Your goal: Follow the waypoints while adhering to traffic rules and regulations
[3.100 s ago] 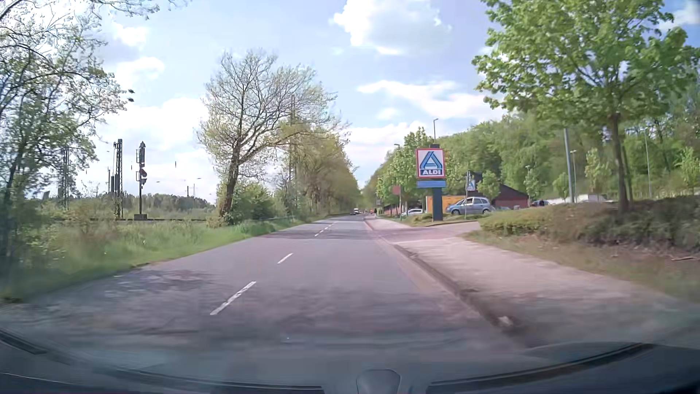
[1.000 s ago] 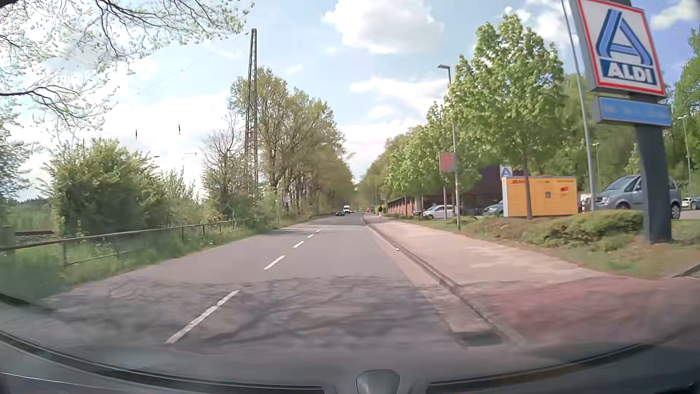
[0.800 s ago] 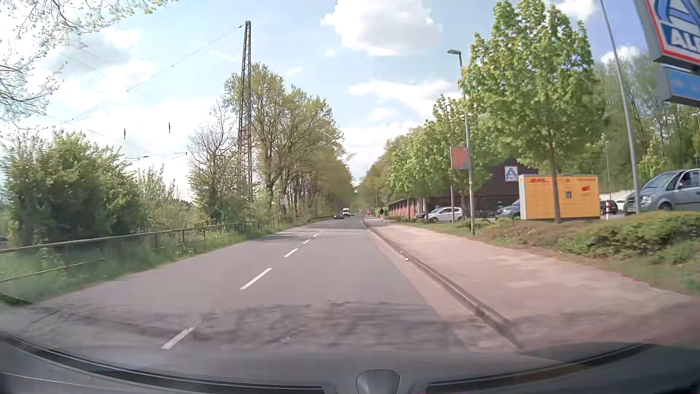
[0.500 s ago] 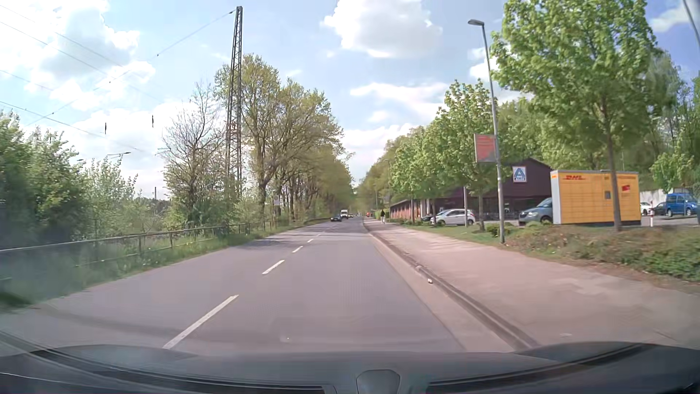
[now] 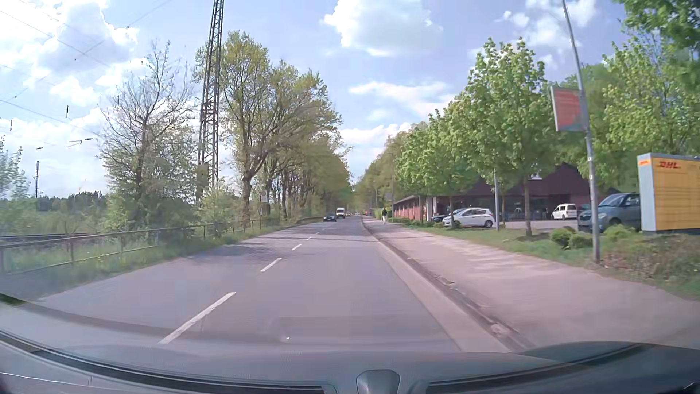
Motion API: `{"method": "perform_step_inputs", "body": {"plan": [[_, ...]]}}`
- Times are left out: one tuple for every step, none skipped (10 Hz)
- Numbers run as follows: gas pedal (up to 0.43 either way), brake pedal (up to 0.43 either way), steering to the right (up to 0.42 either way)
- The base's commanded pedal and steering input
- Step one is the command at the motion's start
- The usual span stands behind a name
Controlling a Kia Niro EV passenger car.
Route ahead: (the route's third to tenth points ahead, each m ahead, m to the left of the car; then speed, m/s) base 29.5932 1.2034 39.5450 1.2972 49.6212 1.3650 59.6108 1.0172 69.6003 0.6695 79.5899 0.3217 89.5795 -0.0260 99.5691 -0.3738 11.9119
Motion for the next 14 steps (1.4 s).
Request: {"method": "perform_step_inputs", "body": {"plan": [[0.098, 0.000, 0.000], [0.098, 0.000, -0.001], [0.098, 0.000, -0.003], [0.098, 0.000, -0.003], [0.098, 0.000, -0.003], [0.098, 0.000, -0.003], [0.098, 0.000, -0.003], [0.098, 0.000, -0.003], [0.098, 0.000, -0.003], [0.098, 0.000, -0.003], [0.110, 0.000, -0.003], [0.118, 0.000, -0.003], [0.118, 0.000, -0.003], [0.118, 0.000, -0.003]]}}
